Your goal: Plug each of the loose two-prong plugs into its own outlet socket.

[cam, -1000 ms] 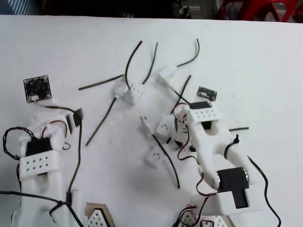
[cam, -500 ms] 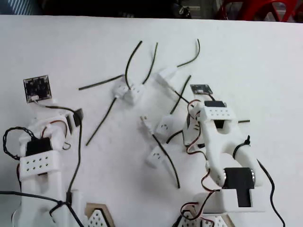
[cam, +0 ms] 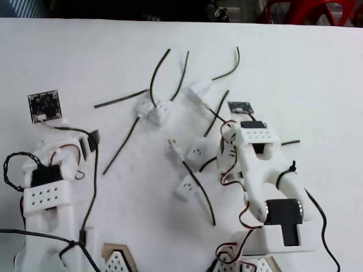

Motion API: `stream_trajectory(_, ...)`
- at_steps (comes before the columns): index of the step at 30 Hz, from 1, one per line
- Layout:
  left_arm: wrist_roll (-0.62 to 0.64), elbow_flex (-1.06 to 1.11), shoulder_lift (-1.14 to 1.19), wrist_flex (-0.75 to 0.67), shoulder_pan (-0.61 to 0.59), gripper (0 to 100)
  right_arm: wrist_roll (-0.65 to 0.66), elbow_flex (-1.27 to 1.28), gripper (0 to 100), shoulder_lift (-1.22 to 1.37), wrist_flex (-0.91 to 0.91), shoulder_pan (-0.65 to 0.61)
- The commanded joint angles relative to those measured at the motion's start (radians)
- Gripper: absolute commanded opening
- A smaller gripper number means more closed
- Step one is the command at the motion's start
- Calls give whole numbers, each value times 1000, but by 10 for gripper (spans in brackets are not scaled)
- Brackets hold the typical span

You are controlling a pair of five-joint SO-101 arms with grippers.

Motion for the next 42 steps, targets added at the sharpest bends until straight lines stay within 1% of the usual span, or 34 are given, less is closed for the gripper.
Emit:
stream_trajectory(1, -8, -6, -24, -25, -5, 294, -34, 0, 114, -2, -2, -7)
stream_trajectory(4, -8, -6, -24, -25, -5, 294, -28, 2, 19, -7, -2, -4)
stream_trajectory(8, -8, -6, -24, -25, -5, 294, -14, -2, 17, -18, 19, 13)
stream_trajectory(10, -8, -6, -24, -25, -5, 294, 80, -17, 18, -38, 45, 18)
stream_trajectory(14, -8, -6, -24, -25, -5, 294, 322, -44, 18, -117, 117, 45)
stream_trajectory(18, -8, -6, -24, -25, -5, 294, 517, -41, 18, -211, 185, 77)
stream_trajectory(20, -8, -6, -24, -25, -5, 294, 601, -41, 18, -240, 223, 99)
stream_trajectory(22, -8, -6, -24, -25, -5, 294, 647, -41, 21, -245, 228, 116)
stream_trajectory(30, -8, -6, -24, -25, -5, 294, 647, -49, 22, -70, 222, 114)
stream_trajectory(32, -8, -6, -24, -25, -5, 294, 598, -68, 26, -19, 209, 113)
stream_trajectory(35, -8, -6, -24, -25, -5, 294, 497, -120, 87, 39, 216, 119)
stream_trajectory(37, -8, -6, -24, -25, -5, 294, 456, -146, 119, 68, 216, 114)
stream_trajectory(42, -14, -8, -24, -25, -5, 294, 431, -189, 122, 88, 216, 108)
